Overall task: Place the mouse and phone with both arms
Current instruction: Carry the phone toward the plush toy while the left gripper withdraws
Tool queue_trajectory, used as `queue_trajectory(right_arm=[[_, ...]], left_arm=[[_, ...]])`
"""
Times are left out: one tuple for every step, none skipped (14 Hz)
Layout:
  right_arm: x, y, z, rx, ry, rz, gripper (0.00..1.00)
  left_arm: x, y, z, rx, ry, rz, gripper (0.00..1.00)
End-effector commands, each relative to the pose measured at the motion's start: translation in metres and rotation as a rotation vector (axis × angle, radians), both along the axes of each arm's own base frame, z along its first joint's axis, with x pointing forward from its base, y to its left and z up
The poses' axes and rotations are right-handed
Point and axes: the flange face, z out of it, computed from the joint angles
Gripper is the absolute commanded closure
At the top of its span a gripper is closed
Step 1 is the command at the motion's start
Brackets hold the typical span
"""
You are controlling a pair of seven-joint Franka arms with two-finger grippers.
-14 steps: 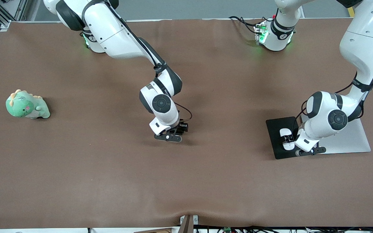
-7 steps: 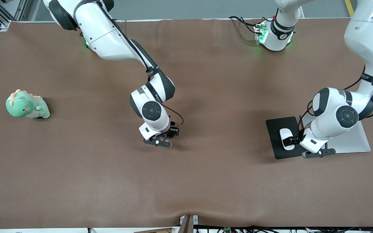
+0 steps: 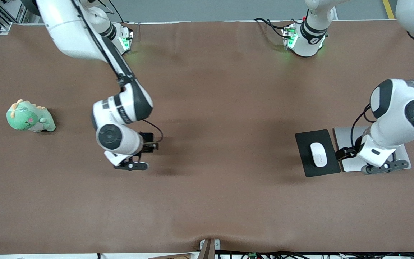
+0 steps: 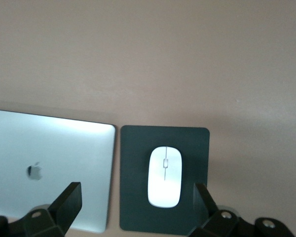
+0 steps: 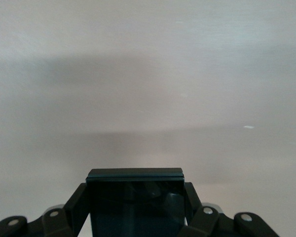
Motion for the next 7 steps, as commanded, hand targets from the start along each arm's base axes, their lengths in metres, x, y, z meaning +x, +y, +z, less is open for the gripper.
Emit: queue_trajectory(right_arm=[[-0.003,-0.064,0.035,0.034,0.040,0.062,1.00],[-0.001,-0.092,0.045,0.042,0.055,0.060,1.00],[0.000,-0.119,0.052,0.053,0.054,0.060,1.00],[-0.001,-0.143,0.053,0.062,0.050,0.062,1.00],[0.001,-0.166,0.051,0.066,0.043,0.055,1.00],[0.000,-0.190,0.045,0.062,0.037,0.039,1.00],[0.001,-0.217,0.040,0.064,0.017,0.027,1.00]], left_arm=[[-0.014,-0.010,0.059,0.058,0.013,-0.008,0.00],[-0.016,-0.013,0.076,0.066,0.031,-0.003,0.00],[-0.018,-0.017,0.094,0.072,0.050,-0.003,0.00],[-0.020,-0.021,0.114,0.077,0.068,-0.009,0.00],[-0.022,-0.024,0.131,0.078,0.078,-0.010,0.00],[-0.025,-0.030,0.141,0.077,0.090,-0.016,0.00],[-0.027,-0.033,0.153,0.078,0.094,-0.017,0.00]])
